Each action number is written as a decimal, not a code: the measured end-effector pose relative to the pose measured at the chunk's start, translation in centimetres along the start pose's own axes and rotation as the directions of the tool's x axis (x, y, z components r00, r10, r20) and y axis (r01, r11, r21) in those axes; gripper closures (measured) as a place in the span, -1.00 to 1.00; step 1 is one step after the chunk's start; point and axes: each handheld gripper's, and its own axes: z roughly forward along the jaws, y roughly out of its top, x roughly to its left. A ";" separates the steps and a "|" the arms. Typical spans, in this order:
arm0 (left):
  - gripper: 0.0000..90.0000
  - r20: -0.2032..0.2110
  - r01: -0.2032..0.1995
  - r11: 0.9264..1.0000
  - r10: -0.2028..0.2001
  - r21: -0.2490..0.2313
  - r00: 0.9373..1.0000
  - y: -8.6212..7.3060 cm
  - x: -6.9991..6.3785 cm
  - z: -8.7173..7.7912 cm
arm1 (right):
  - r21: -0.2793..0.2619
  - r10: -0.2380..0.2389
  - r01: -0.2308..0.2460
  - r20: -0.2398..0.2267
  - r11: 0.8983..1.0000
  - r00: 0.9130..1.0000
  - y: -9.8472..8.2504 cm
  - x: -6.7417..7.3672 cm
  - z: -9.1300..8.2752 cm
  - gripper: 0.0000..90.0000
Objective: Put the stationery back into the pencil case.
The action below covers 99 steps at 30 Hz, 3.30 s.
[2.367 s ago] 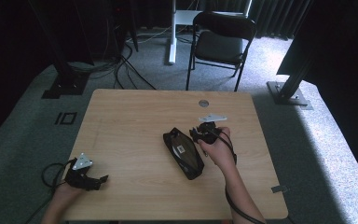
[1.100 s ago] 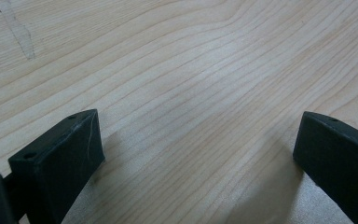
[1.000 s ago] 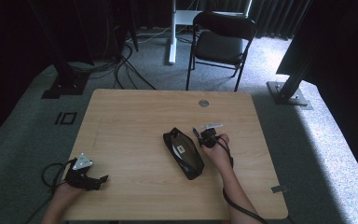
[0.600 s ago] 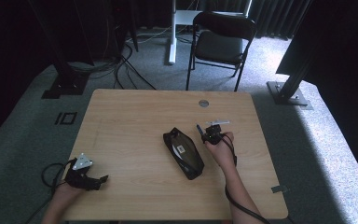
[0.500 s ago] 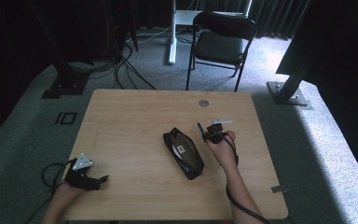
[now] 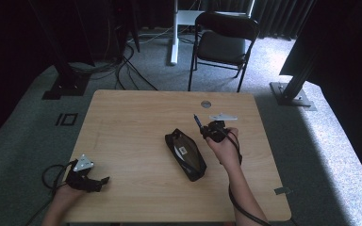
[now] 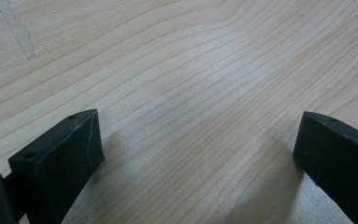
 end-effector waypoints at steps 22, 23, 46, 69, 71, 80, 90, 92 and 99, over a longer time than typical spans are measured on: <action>-0.96 0.000 -0.001 1.000 0.001 0.000 1.000 0.0 0.0 0.0 | 0.030 -0.061 0.065 -0.121 0.997 0.991 -1.3 5.5 0.3 0.77; -0.96 0.000 -0.002 1.000 0.002 0.000 1.000 0.0 0.0 0.0 | 0.037 -0.051 0.056 -0.123 0.998 0.991 -1.4 5.6 0.4 0.77; -0.96 0.000 0.000 1.000 0.000 0.000 1.000 0.0 0.0 0.0 | 0.170 -0.035 0.046 -0.067 0.984 0.997 -3.7 6.8 3.4 0.77; -0.96 0.000 0.000 1.000 0.000 0.000 1.000 0.0 0.0 0.0 | 0.085 -0.018 0.031 -0.156 0.996 0.988 -2.2 7.2 1.8 0.32; -0.96 0.000 0.000 1.000 0.000 0.000 1.000 0.0 0.0 0.0 | 0.073 -0.004 0.017 -0.169 0.997 0.986 -1.7 7.0 1.4 0.17; -0.96 0.000 0.000 1.000 0.000 0.000 1.000 0.0 0.0 0.0 | -0.009 -0.082 0.081 -0.163 0.997 0.983 -1.0 5.1 0.9 -0.20; -0.96 0.000 0.000 1.000 0.000 0.000 1.000 0.0 0.0 0.0 | -0.040 -0.080 0.076 -0.101 0.996 0.992 -1.5 2.3 0.4 -0.43; -0.96 0.000 0.000 1.000 0.000 0.000 1.000 0.0 0.0 0.0 | -0.046 -0.084 0.081 -0.076 0.996 0.994 -1.8 1.7 0.2 -0.49; -0.96 0.000 0.000 1.000 0.000 0.000 1.000 0.0 0.0 0.0 | -0.036 -0.079 0.078 -0.023 0.996 0.997 -2.8 -0.6 -0.5 -0.54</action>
